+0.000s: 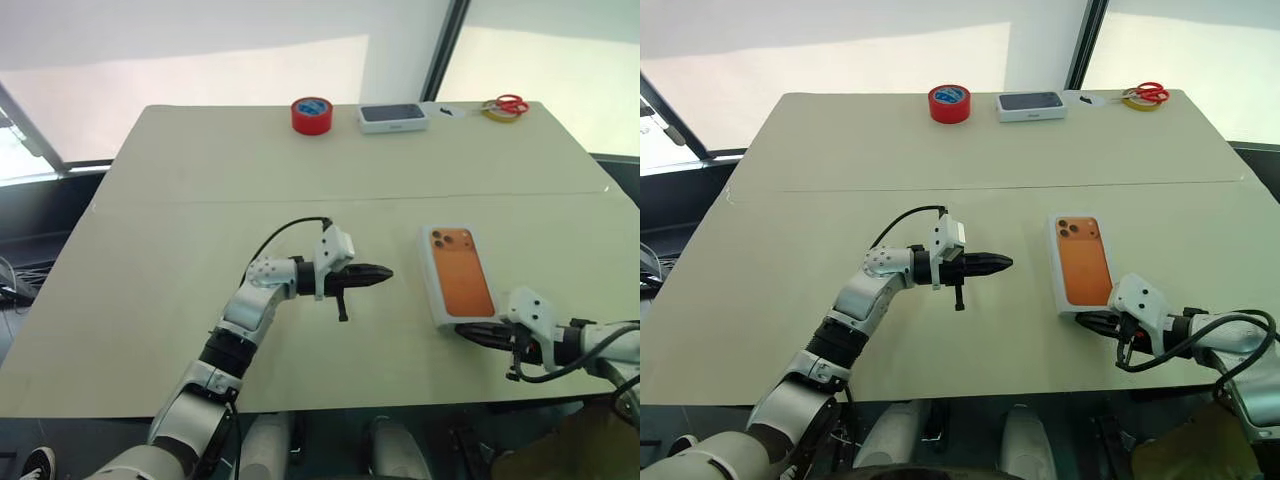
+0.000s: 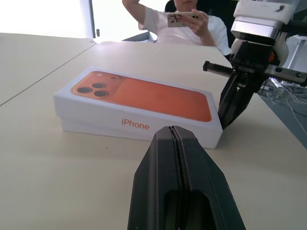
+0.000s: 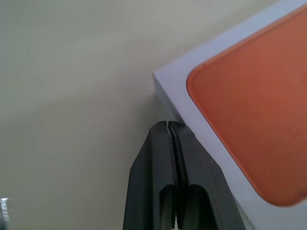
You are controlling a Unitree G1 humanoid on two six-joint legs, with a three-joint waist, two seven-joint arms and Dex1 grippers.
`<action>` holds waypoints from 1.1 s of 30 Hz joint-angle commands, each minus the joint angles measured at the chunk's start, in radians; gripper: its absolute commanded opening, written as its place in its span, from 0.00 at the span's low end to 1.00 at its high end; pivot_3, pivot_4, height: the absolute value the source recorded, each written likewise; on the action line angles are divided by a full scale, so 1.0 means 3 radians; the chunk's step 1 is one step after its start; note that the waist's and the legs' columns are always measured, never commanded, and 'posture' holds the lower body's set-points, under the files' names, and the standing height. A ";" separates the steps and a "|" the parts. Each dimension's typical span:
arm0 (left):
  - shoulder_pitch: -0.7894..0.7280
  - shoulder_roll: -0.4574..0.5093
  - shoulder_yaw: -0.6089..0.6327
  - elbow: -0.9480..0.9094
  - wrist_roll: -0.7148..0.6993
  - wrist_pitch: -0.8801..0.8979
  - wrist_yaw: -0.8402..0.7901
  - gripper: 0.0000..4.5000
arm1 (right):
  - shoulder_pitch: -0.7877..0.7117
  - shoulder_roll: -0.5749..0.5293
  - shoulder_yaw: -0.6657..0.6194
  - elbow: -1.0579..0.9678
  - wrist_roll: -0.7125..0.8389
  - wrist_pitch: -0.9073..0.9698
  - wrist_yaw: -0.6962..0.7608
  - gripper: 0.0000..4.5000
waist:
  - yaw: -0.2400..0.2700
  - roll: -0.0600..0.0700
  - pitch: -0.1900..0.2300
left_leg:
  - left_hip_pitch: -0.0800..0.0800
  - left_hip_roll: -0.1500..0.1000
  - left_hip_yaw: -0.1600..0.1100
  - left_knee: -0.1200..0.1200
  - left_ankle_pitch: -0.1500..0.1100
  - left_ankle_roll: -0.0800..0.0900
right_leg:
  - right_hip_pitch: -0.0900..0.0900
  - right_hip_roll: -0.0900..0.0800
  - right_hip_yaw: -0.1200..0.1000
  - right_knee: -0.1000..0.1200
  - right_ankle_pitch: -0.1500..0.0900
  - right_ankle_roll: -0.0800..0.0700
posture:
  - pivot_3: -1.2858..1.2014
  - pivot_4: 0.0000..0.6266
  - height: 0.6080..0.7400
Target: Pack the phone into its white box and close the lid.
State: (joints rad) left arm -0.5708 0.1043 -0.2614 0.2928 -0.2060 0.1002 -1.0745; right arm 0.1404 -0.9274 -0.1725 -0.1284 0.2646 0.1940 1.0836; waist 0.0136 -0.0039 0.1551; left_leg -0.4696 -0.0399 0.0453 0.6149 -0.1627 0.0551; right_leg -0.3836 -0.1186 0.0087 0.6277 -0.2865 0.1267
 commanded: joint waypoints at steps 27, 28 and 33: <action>-0.0071 -0.0045 0.0073 -0.0086 -0.0104 -0.0052 0.0143 0.00 | -0.0945 0.0101 -0.0503 -0.0039 0.1025 0.0959 -0.0259 0.01 | 0.0002 -0.0005 0.0003 | 0.0000 0.0002 -0.0004 -0.0002 0.0000 0.0000 | 0.0003 0.0000 -0.0004 -0.0006 -0.0001 -0.0001 | 0.52 0.24 0.98; -0.0080 -0.0044 0.0079 -0.0074 -0.0099 -0.0061 0.0156 0.00 | -0.1054 0.0145 -0.0344 0.0141 0.0722 0.0784 -0.0442 0.01 | -0.0003 -0.0005 0.0003 | -0.0002 0.0002 -0.0003 -0.0002 0.0000 0.0000 | 0.0002 -0.0001 -0.0003 -0.0008 0.0000 -0.0001 | 0.52 0.24 0.98; -0.0051 -0.0003 0.0084 -0.0096 -0.0087 -0.0079 0.0196 0.00 | -0.1315 0.0306 0.0274 0.0844 -0.0229 0.0112 -0.0859 0.01 | -0.0003 -0.0003 0.0002 | -0.0007 -0.0001 0.0004 -0.0001 0.0000 0.0000 | -0.0010 -0.0002 0.0001 -0.0006 0.0004 -0.0006 | 0.52 0.24 0.98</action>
State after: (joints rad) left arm -0.5802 0.1046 -0.2449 0.2936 -0.2260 0.0950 -1.0202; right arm -0.2407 -0.8388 -0.1114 0.0972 0.2499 0.2815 0.8495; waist 0.0128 -0.0050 0.1557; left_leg -0.4723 -0.0403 0.0467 0.6146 -0.1627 0.0551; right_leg -0.3877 -0.1191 0.0092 0.6270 -0.2853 0.1249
